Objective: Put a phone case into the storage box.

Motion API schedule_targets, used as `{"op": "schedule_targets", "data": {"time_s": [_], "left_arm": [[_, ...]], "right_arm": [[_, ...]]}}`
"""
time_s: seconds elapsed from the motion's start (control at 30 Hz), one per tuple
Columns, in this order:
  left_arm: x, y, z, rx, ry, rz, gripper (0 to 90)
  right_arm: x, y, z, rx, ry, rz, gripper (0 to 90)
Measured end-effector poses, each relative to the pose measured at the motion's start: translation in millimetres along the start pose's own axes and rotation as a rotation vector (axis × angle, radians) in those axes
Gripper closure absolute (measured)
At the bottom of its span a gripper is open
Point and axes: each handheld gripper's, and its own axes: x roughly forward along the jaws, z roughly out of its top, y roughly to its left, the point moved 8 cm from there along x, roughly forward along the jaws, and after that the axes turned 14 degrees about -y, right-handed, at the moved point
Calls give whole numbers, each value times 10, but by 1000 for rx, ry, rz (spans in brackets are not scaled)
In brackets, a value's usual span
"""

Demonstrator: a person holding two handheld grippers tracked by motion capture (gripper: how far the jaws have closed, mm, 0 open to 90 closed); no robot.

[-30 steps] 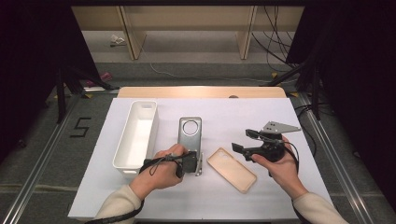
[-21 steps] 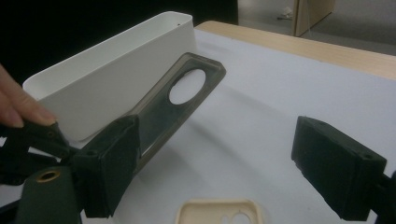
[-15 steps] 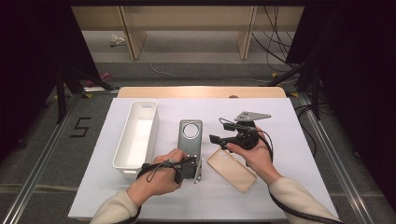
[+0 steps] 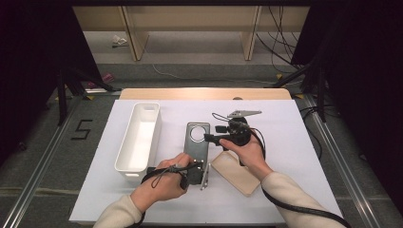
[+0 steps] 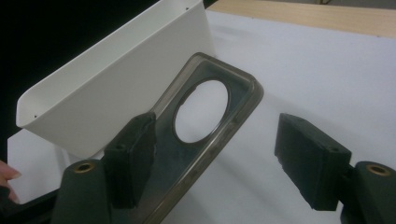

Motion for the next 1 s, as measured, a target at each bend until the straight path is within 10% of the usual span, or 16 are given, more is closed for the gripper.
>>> {"op": "schedule_targets", "data": {"time_s": [1.0], "left_arm": [[25,-1,52,36,-15,9,889]], "right_arm": [[71,17,33,113,8,31,719]]}}
